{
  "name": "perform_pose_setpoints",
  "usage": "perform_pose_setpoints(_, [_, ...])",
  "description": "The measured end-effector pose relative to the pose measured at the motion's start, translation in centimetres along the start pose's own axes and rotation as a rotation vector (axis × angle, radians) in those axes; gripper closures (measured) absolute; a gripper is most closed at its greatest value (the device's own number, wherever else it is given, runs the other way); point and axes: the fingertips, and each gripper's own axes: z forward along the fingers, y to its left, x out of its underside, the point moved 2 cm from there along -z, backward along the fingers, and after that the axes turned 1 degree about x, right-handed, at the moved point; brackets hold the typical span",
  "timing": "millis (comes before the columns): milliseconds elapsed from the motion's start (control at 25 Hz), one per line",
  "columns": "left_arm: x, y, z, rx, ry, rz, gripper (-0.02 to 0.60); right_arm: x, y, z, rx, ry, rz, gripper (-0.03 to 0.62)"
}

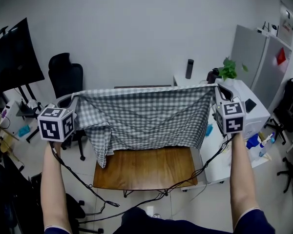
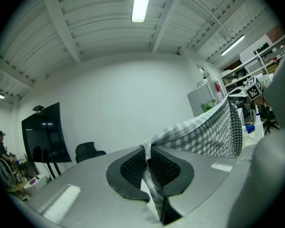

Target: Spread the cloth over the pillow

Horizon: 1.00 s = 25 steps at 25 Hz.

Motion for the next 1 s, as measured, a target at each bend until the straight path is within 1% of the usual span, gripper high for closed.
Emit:
perform_pose_setpoints(240, [1.7, 0.3, 2.6, 0.019, 0.032, -0.003, 0.558, 1.4, 1.0, 2.3, -0.009, 0.025, 0.009, 0.571])
perform_pose_setpoints(400, [2.6, 0.9, 5.6, 0.043, 0.037, -0.017, 0.558, 2.2, 1.6, 4.6, 0.002, 0.048, 0.014, 0.571])
perform_pose_setpoints(600, [4.2, 1.7, 9.7, 0.080, 0.063, -0.020, 0.558, 3.0, 2.3, 7.4, 0.020, 0.085, 0.009, 0.571])
perform_pose_setpoints(1000, [6.1, 3.7, 16.3, 0.145, 0.107, -0.012, 0.558, 4.2, 3.9, 13.5, 0.043, 0.145, 0.000, 0.571])
